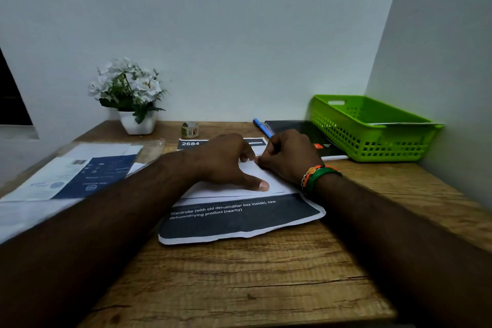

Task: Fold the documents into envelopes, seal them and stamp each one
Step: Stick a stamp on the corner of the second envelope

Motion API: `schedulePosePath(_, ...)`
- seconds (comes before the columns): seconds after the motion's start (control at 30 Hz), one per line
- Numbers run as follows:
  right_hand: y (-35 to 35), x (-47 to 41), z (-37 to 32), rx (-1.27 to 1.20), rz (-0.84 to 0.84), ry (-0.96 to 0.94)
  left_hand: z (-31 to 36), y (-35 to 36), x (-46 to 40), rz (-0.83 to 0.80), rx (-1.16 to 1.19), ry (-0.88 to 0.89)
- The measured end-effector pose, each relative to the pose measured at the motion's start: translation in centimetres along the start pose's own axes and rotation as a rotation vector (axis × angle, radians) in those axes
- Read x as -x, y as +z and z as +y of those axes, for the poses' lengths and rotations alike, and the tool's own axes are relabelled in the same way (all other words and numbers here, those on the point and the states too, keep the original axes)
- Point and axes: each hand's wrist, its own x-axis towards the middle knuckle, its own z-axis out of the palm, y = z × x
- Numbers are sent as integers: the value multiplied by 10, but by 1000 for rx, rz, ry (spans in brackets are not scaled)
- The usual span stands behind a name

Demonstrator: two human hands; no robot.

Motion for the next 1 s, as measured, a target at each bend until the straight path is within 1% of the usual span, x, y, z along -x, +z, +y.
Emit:
schedulePosePath(0.1, 4, 2, -2, 36, 29, 19, 0, 1, 0, 4, 10, -11)
schedulePosePath(0.27, 0, 0, 6, 21, 58, 99, -1, 2, 0, 0, 35, -25)
schedulePosePath(0.33, -3, 0, 8, 16, 53, 89, -1, 2, -1, -8, 37, -29)
schedulePosePath(0.43, -10, 4, 9, -16, 9, 46, 0, 1, -1, -12, 37, -32)
schedulePosePath(0.6, -21, 6, 12, -88, -122, 24, 2, 0, 1, -17, 45, -38)
schedulePosePath(0.7, -20, 5, 13, -128, -132, 32, 3, 0, 2, -15, 44, -41)
schedulePosePath(0.87, -13, 8, 12, -187, -178, -4, 3, 0, 3, -18, 49, -46)
schedulePosePath(1.0, -15, 9, 14, -202, -160, 22, 4, 0, 2, -21, 45, -41)
